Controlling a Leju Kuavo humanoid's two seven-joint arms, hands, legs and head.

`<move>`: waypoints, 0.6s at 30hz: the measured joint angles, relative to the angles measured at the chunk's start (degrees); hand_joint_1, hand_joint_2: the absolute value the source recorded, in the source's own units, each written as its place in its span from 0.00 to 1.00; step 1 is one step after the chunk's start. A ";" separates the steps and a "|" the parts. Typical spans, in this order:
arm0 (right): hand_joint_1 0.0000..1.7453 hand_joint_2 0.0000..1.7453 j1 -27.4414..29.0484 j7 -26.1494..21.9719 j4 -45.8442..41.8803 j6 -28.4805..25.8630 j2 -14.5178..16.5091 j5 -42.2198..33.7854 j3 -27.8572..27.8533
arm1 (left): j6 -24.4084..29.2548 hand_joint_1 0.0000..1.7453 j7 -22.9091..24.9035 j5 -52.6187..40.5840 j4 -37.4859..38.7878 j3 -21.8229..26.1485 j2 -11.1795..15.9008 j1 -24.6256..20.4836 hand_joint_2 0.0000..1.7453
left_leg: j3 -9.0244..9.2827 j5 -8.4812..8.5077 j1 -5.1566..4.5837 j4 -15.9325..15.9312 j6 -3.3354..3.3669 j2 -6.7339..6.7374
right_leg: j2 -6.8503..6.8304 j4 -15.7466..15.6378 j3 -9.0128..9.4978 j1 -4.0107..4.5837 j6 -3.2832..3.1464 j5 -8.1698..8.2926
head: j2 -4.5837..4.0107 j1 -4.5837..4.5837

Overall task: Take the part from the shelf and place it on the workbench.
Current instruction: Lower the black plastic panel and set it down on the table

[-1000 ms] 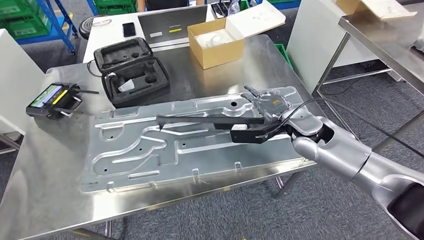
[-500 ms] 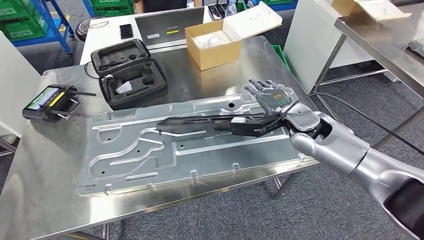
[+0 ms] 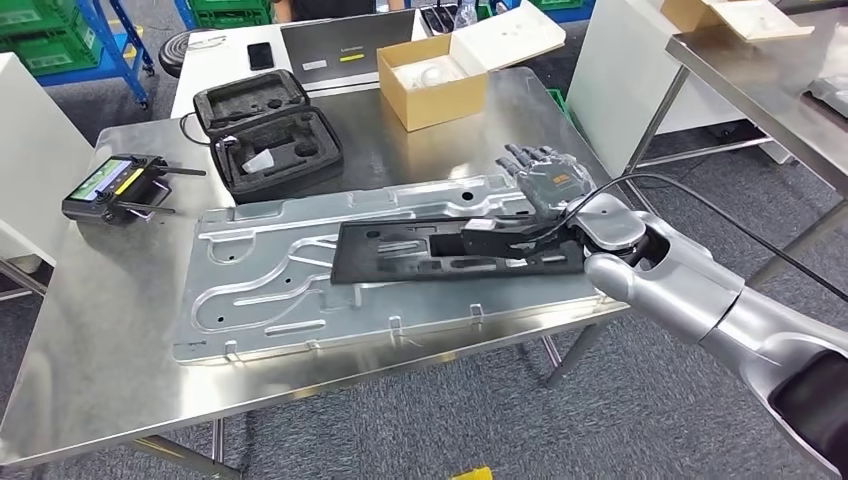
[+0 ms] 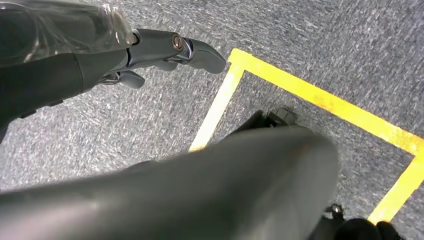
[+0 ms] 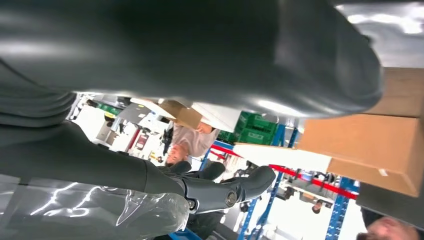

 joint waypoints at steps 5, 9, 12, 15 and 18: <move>0.00 0.00 -0.02 0.63 -0.22 0.02 -0.14 -0.32 -0.15 | 0.05 0.00 0.03 0.32 0.00 0.01 -0.01 0.09 0.00 | -2.39 -4.87 0.46 5.39 -1.89 0.03 | -0.15 0.16 -2.20 -0.26 -1.76 2.21 | -0.01 -0.06; 0.00 0.00 0.02 1.75 -1.67 0.83 -1.24 0.18 -0.58 | 0.32 0.00 -0.34 0.98 0.00 0.09 0.00 0.29 0.00 | -4.65 -11.69 0.97 17.97 -2.80 0.06 | -0.21 0.26 -4.77 -0.18 -1.99 4.15 | 0.00 -0.07; 0.00 0.00 0.04 2.55 -3.92 1.85 -2.83 1.06 -1.19 | 0.56 0.00 -0.57 1.31 0.00 0.14 0.04 0.53 0.00 | 2.37 -8.24 0.79 9.78 -1.89 0.02 | -0.21 0.26 -6.21 -0.07 -1.70 5.35 | 0.00 -0.07; 0.00 0.00 -0.06 3.09 -6.41 2.60 -4.46 1.48 -1.97 | 0.75 0.00 -0.82 1.48 0.00 0.28 0.15 0.57 0.00 | 8.62 -7.53 0.19 -0.28 -0.58 -0.05 | -0.27 0.00 -6.82 -0.07 -0.94 6.51 | 0.00 -0.04; 0.00 0.00 0.12 3.34 -8.52 3.02 -5.90 2.61 -2.35 | 0.91 0.00 -1.02 1.77 0.00 0.55 0.19 0.72 0.00 | 8.30 -6.26 0.08 -1.65 0.16 0.01 | -0.23 -0.15 -7.39 -0.35 0.08 7.00 | 0.00 -0.04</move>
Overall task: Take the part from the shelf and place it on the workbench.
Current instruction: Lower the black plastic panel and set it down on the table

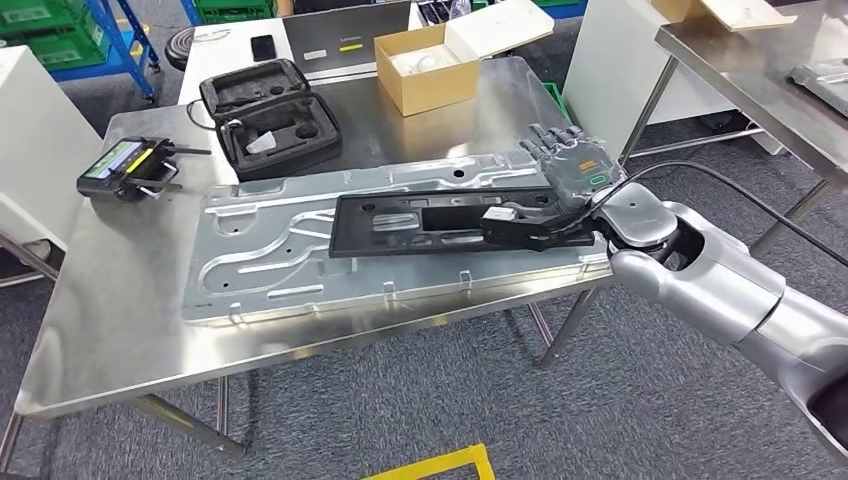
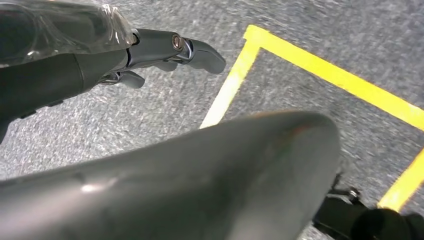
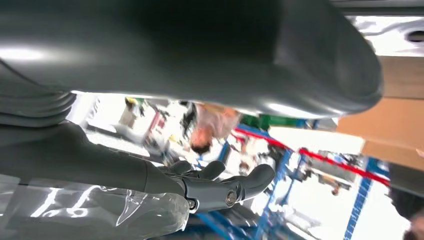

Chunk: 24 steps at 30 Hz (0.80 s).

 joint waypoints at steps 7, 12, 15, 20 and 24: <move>0.00 0.00 4.28 0.13 -8.29 1.49 -5.54 2.99 -5.04 | 0.90 0.00 -1.50 1.78 0.00 1.12 0.10 1.09 0.00 | -4.03 3.85 0.26 -0.34 1.06 0.17 | 0.11 17.44 -3.40 -0.13 1.00 -10.28 | 0.00 0.10; 0.00 0.00 16.37 0.19 -16.93 -0.14 -9.51 6.62 -15.78 | 1.59 0.00 -2.60 3.04 0.00 2.36 0.38 2.15 0.00 | -6.95 5.43 0.34 1.63 -0.12 -0.10 | 0.02 0.56 9.30 -0.05 1.07 -7.40 | 0.00 0.10; 0.00 0.00 25.85 0.19 -20.66 -3.59 -10.61 8.93 -22.47 | 1.74 0.00 -2.97 3.61 0.03 2.88 0.67 2.88 0.00 | -7.62 5.92 0.36 2.05 -1.07 -0.18 | -0.14 -0.58 9.17 0.07 -0.36 -7.32 | 0.00 0.09; 0.00 0.00 44.31 -2.63 -24.75 -15.43 -10.28 13.05 -34.95 | 2.21 0.00 -3.52 4.49 0.07 3.81 0.83 3.72 0.00 | -10.90 -6.21 1.02 16.07 -2.61 0.05 | -0.89 -0.47 5.82 -0.15 -1.64 -4.56 | 0.00 0.03; 0.00 0.00 54.91 -5.86 -25.05 -22.89 -8.13 14.66 -43.04 | 2.52 0.00 -3.64 4.86 0.07 4.28 0.87 4.03 0.00 | -5.50 -2.67 0.86 15.11 -1.96 0.02 | -1.00 -0.40 2.81 -0.06 -1.32 -2.25 | -0.01 0.03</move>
